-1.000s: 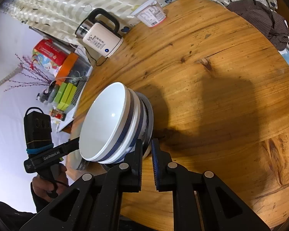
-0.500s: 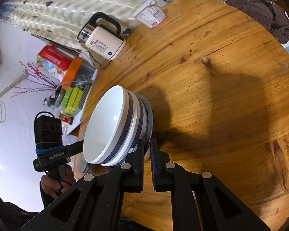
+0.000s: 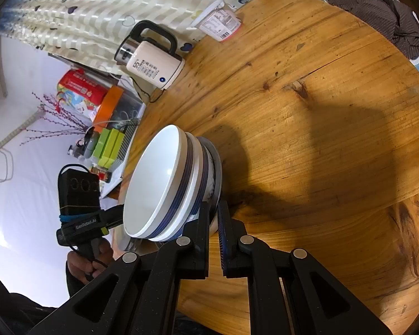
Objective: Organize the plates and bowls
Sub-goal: 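Lift the steel bowl stack with both tools and carry it toward the beige plates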
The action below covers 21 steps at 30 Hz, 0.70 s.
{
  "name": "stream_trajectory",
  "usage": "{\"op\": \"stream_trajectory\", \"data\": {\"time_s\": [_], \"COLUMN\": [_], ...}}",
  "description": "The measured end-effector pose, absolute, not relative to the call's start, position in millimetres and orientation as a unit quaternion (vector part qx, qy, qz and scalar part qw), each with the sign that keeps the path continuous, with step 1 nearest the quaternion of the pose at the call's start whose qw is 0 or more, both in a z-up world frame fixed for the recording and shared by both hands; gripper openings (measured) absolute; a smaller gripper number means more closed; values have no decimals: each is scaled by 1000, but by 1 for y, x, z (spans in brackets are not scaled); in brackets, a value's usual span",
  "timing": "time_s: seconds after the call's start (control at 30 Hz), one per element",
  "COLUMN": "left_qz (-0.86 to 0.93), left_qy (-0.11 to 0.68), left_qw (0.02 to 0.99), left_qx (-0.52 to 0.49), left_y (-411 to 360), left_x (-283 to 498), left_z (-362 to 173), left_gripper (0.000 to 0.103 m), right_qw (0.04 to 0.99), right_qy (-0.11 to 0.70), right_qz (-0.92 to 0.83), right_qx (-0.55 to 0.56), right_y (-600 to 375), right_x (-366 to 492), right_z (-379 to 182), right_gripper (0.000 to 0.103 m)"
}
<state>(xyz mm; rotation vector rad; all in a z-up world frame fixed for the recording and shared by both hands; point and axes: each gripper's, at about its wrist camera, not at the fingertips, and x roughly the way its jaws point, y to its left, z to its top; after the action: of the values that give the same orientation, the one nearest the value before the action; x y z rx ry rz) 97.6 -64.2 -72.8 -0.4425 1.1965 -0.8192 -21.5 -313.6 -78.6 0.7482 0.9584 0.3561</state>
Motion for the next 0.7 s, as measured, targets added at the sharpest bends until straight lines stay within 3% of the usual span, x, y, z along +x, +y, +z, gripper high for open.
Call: {"op": "stream_trajectory", "data": {"time_s": [0.7], "left_qz": [-376], "left_qy": [544], "left_qw": [718], "left_qx": [-218], "left_y": [-65], "left_x": [96], "left_z": [-77], "left_gripper": [7], "right_qw": [805], "right_qy": [447], "right_qz": [165], "right_qx": [353], "right_y": [-316], "right_x": [-20], "right_z": [-78], "right_gripper": [7]}}
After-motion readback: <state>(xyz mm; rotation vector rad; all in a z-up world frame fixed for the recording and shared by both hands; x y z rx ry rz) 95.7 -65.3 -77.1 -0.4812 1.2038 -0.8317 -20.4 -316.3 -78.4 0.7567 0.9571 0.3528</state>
